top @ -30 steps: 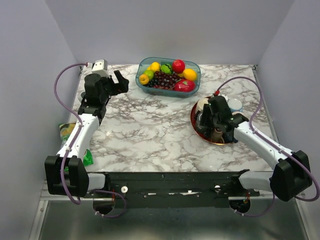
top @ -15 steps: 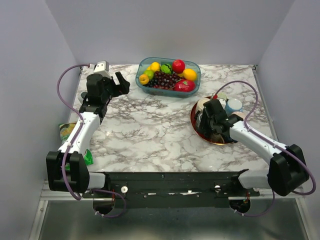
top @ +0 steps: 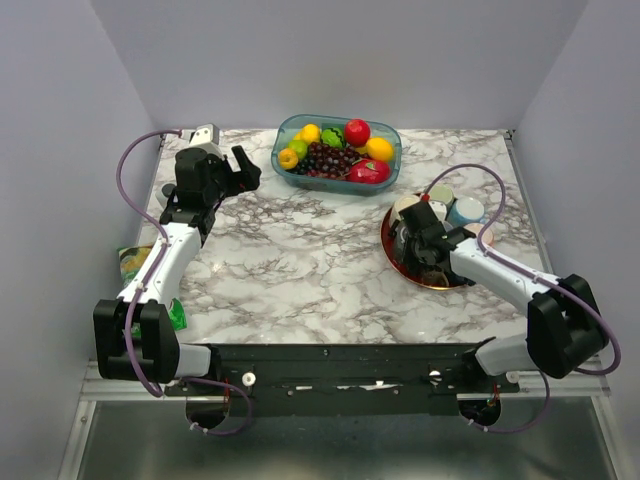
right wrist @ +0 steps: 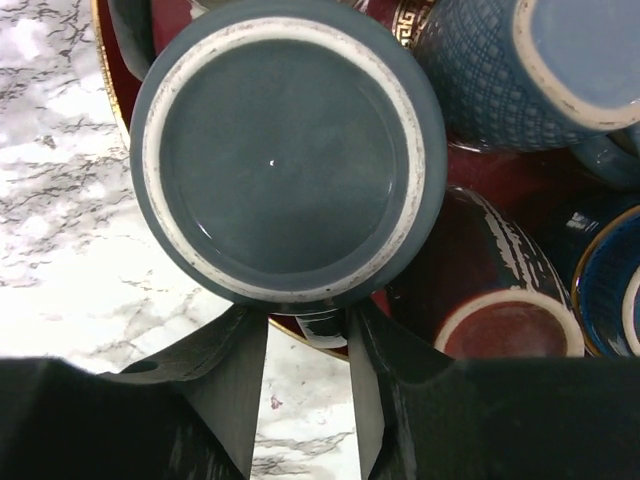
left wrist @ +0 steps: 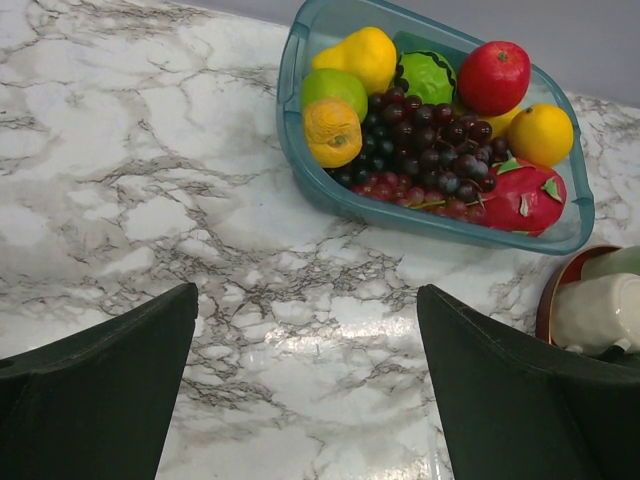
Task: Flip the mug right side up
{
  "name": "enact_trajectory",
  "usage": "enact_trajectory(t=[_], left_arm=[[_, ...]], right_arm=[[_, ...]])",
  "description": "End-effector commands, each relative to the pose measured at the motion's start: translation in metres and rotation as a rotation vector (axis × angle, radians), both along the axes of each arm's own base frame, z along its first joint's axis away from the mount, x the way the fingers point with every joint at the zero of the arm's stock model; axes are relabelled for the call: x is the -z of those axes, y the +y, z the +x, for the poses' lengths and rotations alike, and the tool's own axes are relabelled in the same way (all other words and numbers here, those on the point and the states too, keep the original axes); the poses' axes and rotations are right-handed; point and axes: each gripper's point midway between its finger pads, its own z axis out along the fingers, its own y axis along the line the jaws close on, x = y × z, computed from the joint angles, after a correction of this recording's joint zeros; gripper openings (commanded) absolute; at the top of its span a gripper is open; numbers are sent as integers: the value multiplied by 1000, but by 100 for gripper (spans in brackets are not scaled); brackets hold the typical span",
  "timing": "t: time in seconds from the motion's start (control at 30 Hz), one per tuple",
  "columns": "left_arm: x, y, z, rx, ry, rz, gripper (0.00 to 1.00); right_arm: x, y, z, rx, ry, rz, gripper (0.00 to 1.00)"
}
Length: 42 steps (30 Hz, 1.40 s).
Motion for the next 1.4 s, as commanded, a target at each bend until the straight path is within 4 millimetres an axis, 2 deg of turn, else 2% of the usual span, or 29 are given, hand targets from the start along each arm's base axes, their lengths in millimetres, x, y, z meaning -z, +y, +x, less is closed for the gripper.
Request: enact_trajectory(t=[0.0, 0.07, 0.1, 0.17, 0.33, 0.43, 0.57, 0.6, 0.67, 0.7, 0.9, 0.93, 1.03, 1.07, 1.13, 1.17, 1.37], left_arm=[[-9, 0, 1, -11, -15, -1, 99], [-11, 2, 2, -14, -26, 18, 99], [-9, 5, 0, -25, -11, 30, 99], [-9, 8, 0, -28, -12, 51, 99], [-12, 11, -2, -38, -23, 71, 99], [-14, 10, -4, -31, -30, 63, 99], [-21, 3, -7, -3, -52, 34, 99], [-19, 1, -9, 2, -48, 22, 99], [-30, -1, -10, 6, -92, 3, 99], [-34, -2, -10, 8, -111, -10, 99], [-49, -8, -11, -12, -157, -140, 99], [-53, -10, -12, -2, -164, -154, 99], [-64, -24, -14, 62, -148, -214, 99], [-64, -29, -15, 93, -126, -229, 99], [-77, -46, -21, 196, -136, -264, 99], [-82, -49, -23, 208, -138, -290, 99], [-117, -86, -44, 397, -209, -493, 99]], right_arm=[[13, -19, -2, 30, 26, -112, 32], [14, -21, -2, 27, 28, -123, 23], [15, -22, -3, 24, 30, -130, 10], [14, -21, -1, 17, 24, -129, 1], [6, -22, 0, -8, -6, -132, 0], [-6, -21, 3, -22, -40, -125, 0], [-33, -19, 8, -36, -98, -101, 0], [-46, -18, 10, -37, -130, -89, 1], [-57, -16, 10, -51, -150, -76, 0], [-70, -15, 12, -55, -181, -61, 0], [-109, -6, 15, -86, -270, 5, 0], [-127, -1, 18, -103, -308, 40, 0], [-155, 11, 21, -144, -367, 102, 1], [-180, 16, 25, -153, -425, 134, 0], [-201, 24, 27, -182, -470, 180, 0], [-222, 28, 30, -187, -515, 210, 0], [-289, 61, 34, -304, -651, 371, 1]])
